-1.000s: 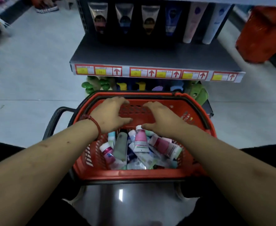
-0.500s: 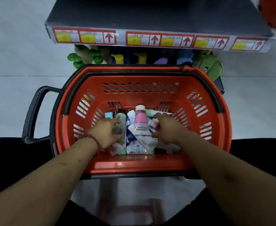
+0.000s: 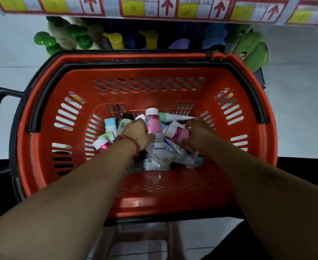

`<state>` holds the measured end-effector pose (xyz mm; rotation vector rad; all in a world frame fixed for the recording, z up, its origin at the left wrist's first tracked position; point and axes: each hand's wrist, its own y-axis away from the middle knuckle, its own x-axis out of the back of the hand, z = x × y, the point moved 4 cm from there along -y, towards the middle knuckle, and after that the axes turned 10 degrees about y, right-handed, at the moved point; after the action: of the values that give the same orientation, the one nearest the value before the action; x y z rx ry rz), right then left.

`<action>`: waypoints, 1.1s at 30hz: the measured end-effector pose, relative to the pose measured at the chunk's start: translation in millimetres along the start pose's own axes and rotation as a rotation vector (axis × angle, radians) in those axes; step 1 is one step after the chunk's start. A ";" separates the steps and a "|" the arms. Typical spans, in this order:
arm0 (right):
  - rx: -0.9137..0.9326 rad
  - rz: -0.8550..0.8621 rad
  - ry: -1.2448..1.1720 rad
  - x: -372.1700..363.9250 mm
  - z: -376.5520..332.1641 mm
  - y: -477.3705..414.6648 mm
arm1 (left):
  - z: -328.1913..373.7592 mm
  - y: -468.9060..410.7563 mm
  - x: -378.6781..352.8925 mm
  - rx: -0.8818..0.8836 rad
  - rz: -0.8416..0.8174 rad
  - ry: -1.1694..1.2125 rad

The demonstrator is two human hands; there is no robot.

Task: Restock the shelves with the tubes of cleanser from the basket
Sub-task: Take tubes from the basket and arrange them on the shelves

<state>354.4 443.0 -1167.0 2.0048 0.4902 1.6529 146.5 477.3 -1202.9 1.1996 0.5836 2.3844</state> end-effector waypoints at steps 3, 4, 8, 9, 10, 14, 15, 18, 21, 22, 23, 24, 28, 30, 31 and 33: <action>0.003 -0.034 -0.059 -8.3 -0.6 -10.2 | 0.2 -15.8 -5.4 0.096 0.039 0.100; 0.000 -0.043 -0.068 -9.4 -1.9 -12.6 | 0.1 -20.8 -6.1 0.130 0.044 0.143; 0.004 -0.050 -0.097 -11.1 -3.6 -18.6 | -2.7 -35.2 -9.7 0.227 0.002 0.316; 0.009 -0.058 -0.127 -11.1 -3.6 -19.3 | -4.2 -36.9 -10.0 0.243 -0.017 0.342; 0.003 -0.073 -0.162 -11.3 -2.7 -19.9 | -4.3 -37.1 -9.5 0.256 -0.037 0.359; -0.044 -0.094 -0.182 -11.0 0.5 -17.4 | 2.1 -29.4 -2.1 0.263 -0.085 0.381; -0.058 -0.077 -0.183 -9.5 1.7 -15.1 | 4.1 -24.5 2.2 0.260 -0.090 0.382; -0.054 -0.029 -0.287 1.3 5.0 -4.4 | 1.8 -10.1 16.0 0.244 -0.086 0.482; 0.029 0.030 -0.463 19.9 -2.9 11.5 | -1.1 9.6 38.6 0.234 -0.021 0.691; 0.057 0.057 -0.562 27.4 -8.6 18.5 | -1.1 17.1 46.5 0.220 0.010 0.738; 0.063 0.072 -0.687 34.4 -14.0 26.8 | -0.3 25.3 54.7 0.201 0.051 0.775; 0.064 0.082 -0.819 39.7 -19.6 34.2 | 0.9 33.5 63.1 0.174 0.099 0.808; 0.053 0.131 -1.216 50.8 -40.8 52.3 | 3.3 70.5 86.7 0.081 0.246 0.983; 0.031 0.067 -1.398 55.2 -51.2 56.5 | -2.0 84.1 89.1 0.053 0.230 1.110; 0.022 0.032 -1.474 58.0 -55.2 57.6 | -6.2 89.9 89.2 0.043 0.216 1.142; 0.029 0.015 -1.559 66.0 -59.8 60.5 | -16.2 96.9 86.9 0.031 0.206 1.185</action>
<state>307.1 439.5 -1070.3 2.5456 -0.1129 -0.2302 69.4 439.7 -1103.7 -0.3180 0.8256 3.0935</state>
